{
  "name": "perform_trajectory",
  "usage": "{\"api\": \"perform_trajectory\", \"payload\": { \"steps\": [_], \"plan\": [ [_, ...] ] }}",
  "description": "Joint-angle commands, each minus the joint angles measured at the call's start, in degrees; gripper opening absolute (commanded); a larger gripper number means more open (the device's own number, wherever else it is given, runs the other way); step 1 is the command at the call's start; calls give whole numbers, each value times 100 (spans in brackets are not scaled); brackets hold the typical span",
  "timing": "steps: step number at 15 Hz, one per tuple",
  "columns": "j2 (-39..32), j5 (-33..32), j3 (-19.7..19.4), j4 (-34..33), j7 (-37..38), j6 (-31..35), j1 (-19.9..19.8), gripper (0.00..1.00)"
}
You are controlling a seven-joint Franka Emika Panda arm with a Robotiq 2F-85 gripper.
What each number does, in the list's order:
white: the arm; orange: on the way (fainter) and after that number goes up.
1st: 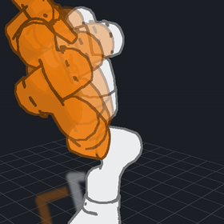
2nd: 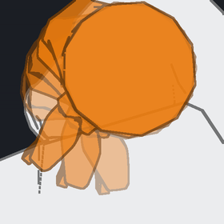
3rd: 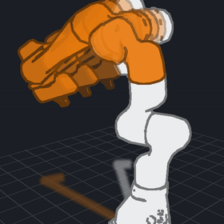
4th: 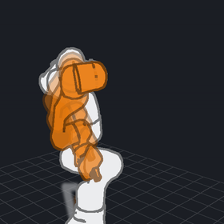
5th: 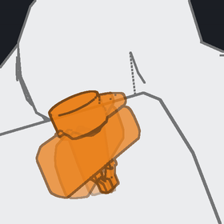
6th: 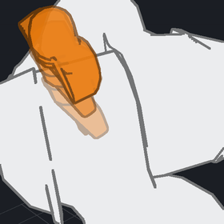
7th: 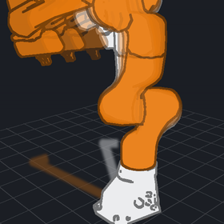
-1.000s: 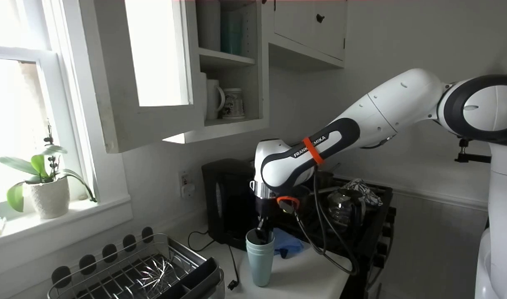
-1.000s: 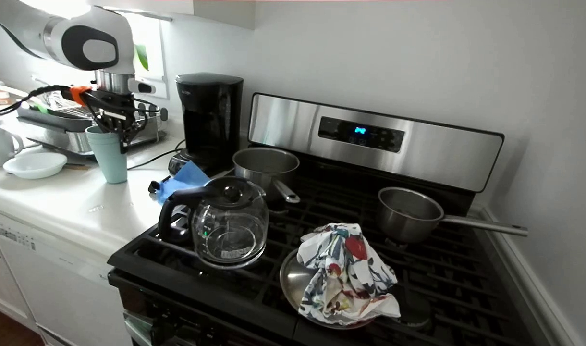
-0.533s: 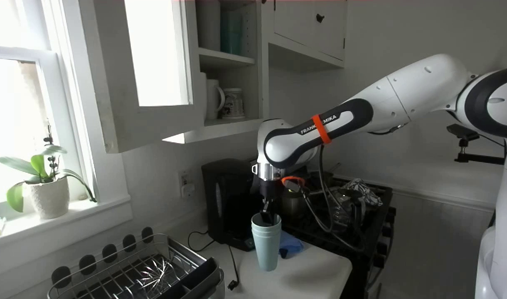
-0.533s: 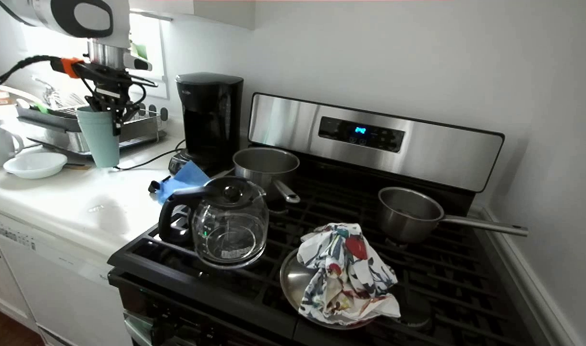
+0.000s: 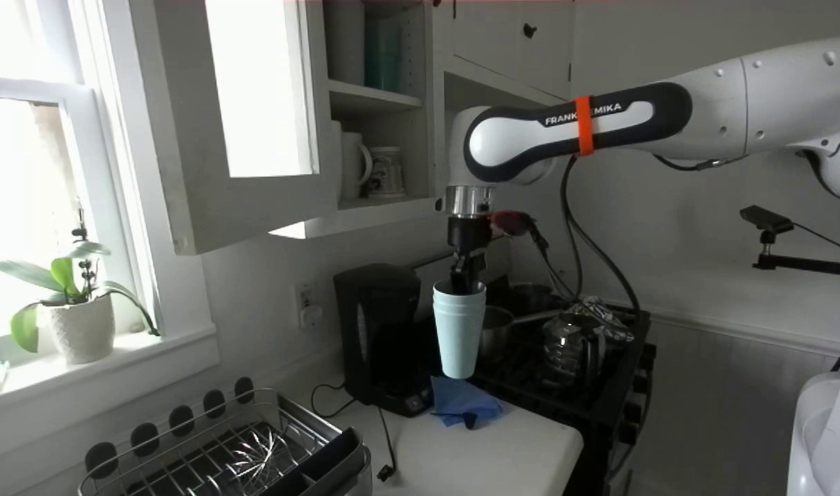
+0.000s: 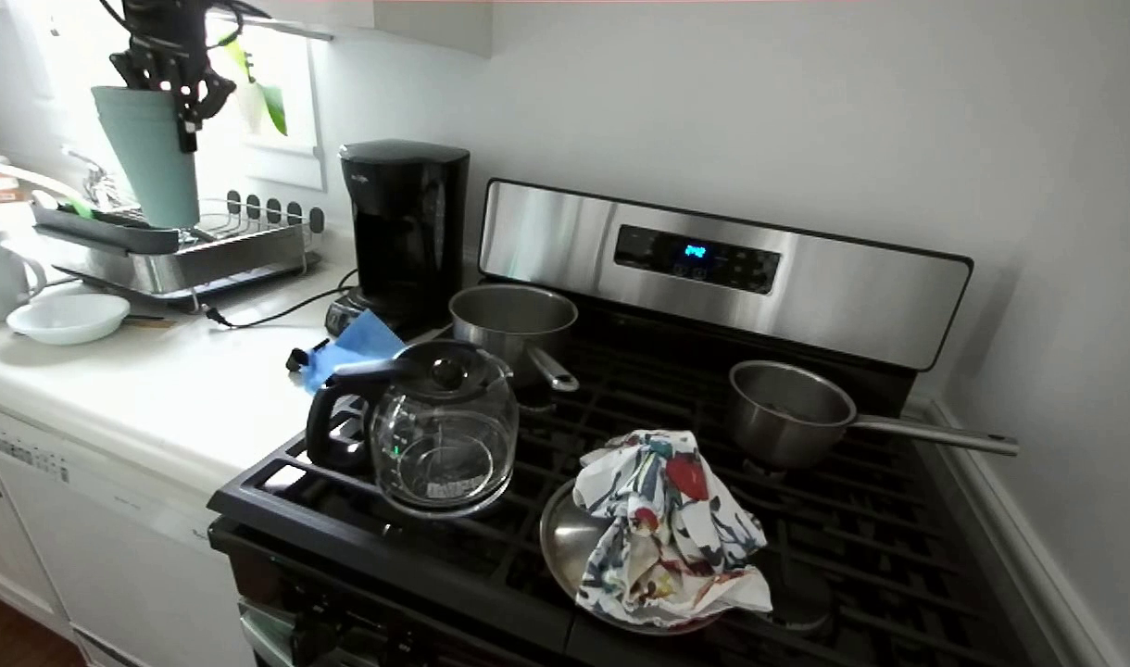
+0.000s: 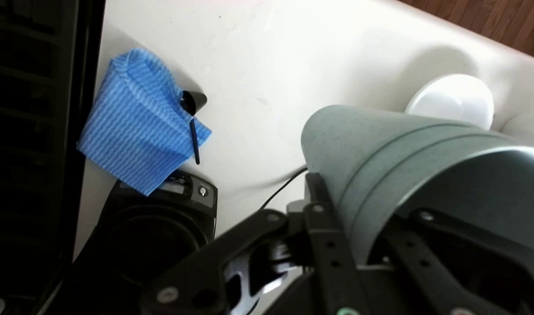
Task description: Stack all the blue cups on the kitchen counter together, pick up the stacked blue cups and put them on the bottom shelf of the top open cabinet
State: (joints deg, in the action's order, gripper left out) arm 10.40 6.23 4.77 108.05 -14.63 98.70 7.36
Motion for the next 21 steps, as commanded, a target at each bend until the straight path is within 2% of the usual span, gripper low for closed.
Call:
{"api": "perform_trajectory", "payload": {
  "steps": [1, 2, 6, 7, 10, 15, 21],
  "plan": [
    [325, 17, -73, -414, -295, -351, -23, 2],
    [184, -2, -21, -225, -108, -176, -6, 9],
    [320, -4, -51, -354, -178, -256, -4, 9],
    [309, -4, -51, -351, -180, -256, -4, 2],
    [487, -89, -79, -609, -198, -156, -39, 2],
    [752, -62, -269, -1490, 36, -391, -180, 2],
    [496, -33, -275, -2525, 978, -180, -341, 2]
  ]
}}
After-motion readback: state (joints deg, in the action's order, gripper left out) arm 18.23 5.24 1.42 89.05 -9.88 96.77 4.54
